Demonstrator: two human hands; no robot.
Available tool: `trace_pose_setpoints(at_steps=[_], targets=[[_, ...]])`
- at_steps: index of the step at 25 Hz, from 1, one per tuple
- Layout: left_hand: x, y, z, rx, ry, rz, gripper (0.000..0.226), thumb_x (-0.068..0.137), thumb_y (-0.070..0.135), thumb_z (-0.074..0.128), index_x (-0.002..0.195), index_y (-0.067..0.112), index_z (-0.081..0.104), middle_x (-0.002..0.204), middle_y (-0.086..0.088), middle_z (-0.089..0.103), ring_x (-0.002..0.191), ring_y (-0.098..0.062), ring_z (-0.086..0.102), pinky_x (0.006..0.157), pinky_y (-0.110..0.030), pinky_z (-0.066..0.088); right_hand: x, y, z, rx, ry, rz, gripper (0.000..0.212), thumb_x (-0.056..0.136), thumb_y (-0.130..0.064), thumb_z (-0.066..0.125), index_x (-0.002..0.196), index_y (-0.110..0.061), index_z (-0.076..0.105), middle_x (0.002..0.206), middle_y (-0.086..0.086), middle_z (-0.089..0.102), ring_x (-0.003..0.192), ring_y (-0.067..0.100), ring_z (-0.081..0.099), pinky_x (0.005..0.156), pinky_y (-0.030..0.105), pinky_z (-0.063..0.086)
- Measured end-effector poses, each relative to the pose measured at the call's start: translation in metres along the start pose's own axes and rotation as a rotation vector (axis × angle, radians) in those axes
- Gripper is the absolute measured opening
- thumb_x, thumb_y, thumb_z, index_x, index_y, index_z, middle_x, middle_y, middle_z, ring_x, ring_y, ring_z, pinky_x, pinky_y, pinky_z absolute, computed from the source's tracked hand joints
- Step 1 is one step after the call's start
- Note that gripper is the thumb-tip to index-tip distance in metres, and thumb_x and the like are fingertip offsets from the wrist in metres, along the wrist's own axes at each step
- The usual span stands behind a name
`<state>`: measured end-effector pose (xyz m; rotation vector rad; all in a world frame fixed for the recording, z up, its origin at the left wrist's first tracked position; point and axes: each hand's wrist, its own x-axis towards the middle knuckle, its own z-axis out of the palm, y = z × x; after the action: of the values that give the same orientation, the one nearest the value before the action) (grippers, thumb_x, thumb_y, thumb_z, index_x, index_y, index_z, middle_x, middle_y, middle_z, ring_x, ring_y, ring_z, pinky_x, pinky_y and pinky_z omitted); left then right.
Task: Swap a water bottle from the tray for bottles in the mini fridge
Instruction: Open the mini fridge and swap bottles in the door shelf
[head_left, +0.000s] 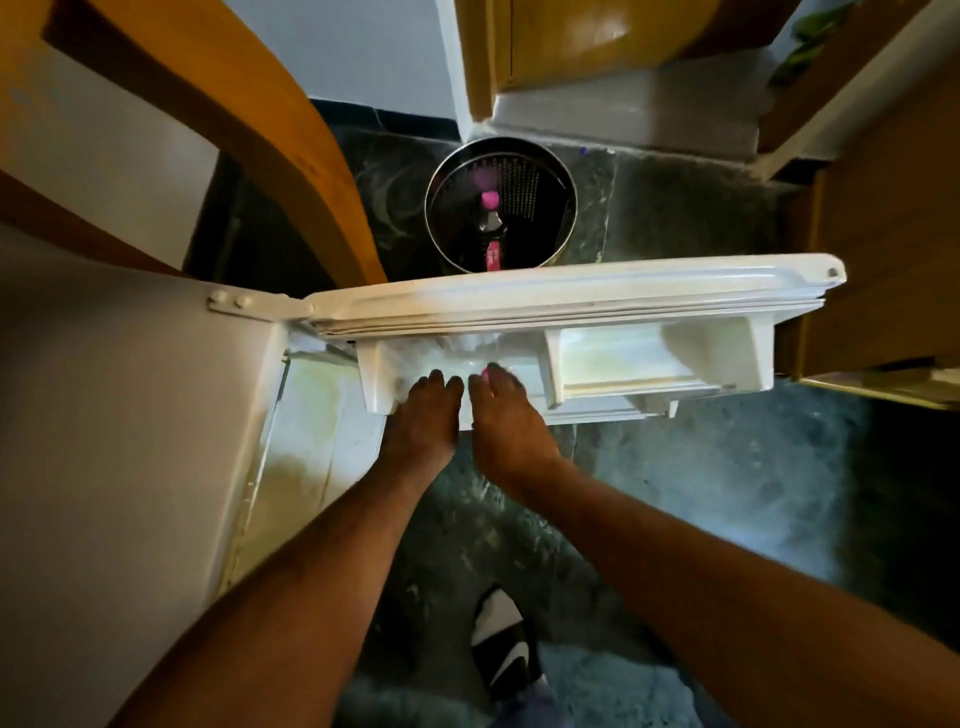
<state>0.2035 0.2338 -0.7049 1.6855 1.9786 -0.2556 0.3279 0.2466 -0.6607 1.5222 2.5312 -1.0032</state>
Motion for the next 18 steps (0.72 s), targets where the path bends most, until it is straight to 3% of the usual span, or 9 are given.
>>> trace_pose_setpoints(at_steps=[2, 4, 7, 11, 14, 18], targets=[[-0.001, -0.002, 0.005, -0.091, 0.054, 0.014, 0.047, 0.086, 0.001, 0.057, 0.131, 0.009, 0.048, 0.131, -0.017, 0.053, 0.121, -0.034, 0.052, 0.098, -0.047, 0.047, 0.025, 0.012, 0.014, -0.042, -0.055, 0.138, 0.061, 0.084, 0.004, 0.063, 0.138, -0.012, 0.04, 0.154, 0.019, 0.023, 0.135, 0.04, 0.031, 0.102, 0.046, 0.044], [-0.003, -0.005, 0.007, -0.075, 0.076, 0.054, 0.041, 0.087, 0.002, 0.056, 0.128, 0.005, 0.05, 0.127, -0.019, 0.056, 0.116, -0.035, 0.055, 0.097, -0.044, 0.046, 0.04, 0.021, 0.016, -0.087, -0.041, 0.159, 0.052, 0.086, 0.004, 0.058, 0.132, -0.015, 0.044, 0.15, 0.017, 0.028, 0.119, 0.037, 0.047, 0.087, 0.04, 0.049], [-0.019, 0.0, -0.009, -0.005, 0.063, 0.048, 0.028, 0.089, 0.006, 0.056, 0.117, 0.005, 0.053, 0.113, -0.016, 0.062, 0.1, -0.033, 0.062, 0.087, -0.041, 0.05, 0.033, 0.015, 0.009, -0.186, -0.047, 0.055, 0.041, 0.083, 0.008, 0.059, 0.119, -0.007, 0.049, 0.124, 0.017, 0.045, 0.093, 0.034, 0.061, 0.069, 0.039, 0.049], [-0.072, 0.03, -0.043, 0.111, 0.115, 0.014, 0.036, 0.082, 0.006, 0.065, 0.117, 0.01, 0.055, 0.107, -0.013, 0.064, 0.091, -0.028, 0.066, 0.075, -0.038, 0.059, -0.028, 0.004, -0.033, -0.156, -0.036, -0.141, 0.046, 0.074, 0.006, 0.072, 0.113, -0.006, 0.051, 0.106, 0.014, 0.05, 0.073, 0.024, 0.057, 0.054, 0.03, 0.046], [-0.124, 0.051, -0.083, -0.037, 0.182, -0.147, 0.035, 0.081, 0.013, 0.068, 0.113, 0.016, 0.055, 0.102, -0.008, 0.068, 0.086, -0.024, 0.068, 0.071, -0.032, 0.058, -0.082, 0.0, -0.104, -0.115, 0.027, -0.252, 0.04, 0.072, 0.005, 0.077, 0.105, -0.009, 0.058, 0.099, 0.009, 0.053, 0.056, 0.026, 0.058, 0.043, 0.034, 0.052], [-0.177, 0.078, -0.137, -0.262, 0.31, -0.432, 0.029, 0.086, 0.027, 0.064, 0.112, 0.014, 0.059, 0.11, -0.01, 0.071, 0.097, -0.028, 0.068, 0.08, -0.034, 0.054, -0.11, -0.015, -0.223, -0.126, 0.137, -0.406, 0.037, 0.078, -0.009, 0.074, 0.109, -0.013, 0.055, 0.106, 0.008, 0.049, 0.055, 0.03, 0.06, 0.044, 0.036, 0.053]])
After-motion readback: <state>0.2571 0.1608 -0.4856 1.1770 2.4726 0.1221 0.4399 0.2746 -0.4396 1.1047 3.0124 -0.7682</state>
